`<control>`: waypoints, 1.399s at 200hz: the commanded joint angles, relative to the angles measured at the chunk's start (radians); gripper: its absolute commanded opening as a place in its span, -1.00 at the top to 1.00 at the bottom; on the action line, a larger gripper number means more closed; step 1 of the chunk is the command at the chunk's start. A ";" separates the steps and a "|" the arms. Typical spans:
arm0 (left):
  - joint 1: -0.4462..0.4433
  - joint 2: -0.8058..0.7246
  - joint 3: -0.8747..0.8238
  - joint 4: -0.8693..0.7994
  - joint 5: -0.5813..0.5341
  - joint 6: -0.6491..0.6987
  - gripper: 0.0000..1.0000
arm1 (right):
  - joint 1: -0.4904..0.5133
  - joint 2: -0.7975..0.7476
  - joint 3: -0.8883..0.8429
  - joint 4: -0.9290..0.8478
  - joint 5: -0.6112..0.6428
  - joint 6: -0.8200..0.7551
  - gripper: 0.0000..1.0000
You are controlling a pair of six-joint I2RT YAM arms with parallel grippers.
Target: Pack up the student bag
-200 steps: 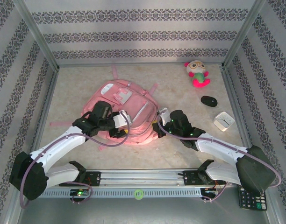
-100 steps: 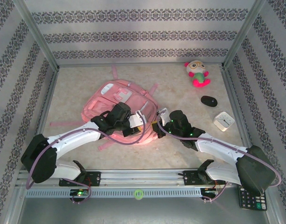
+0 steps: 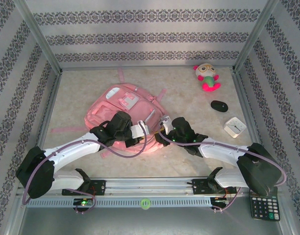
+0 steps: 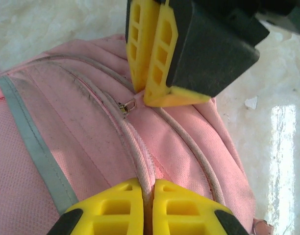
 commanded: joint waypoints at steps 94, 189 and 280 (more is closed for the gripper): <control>0.044 -0.109 -0.029 0.073 0.129 -0.052 1.00 | 0.006 0.056 0.066 0.014 -0.118 -0.087 0.67; 0.193 -0.364 -0.062 -0.289 0.058 0.139 1.00 | -0.139 0.020 0.076 -0.070 -0.018 0.033 1.00; 0.041 -0.226 0.055 -0.182 -0.018 -0.122 -0.22 | -0.023 0.032 0.087 -0.042 -0.049 0.038 1.00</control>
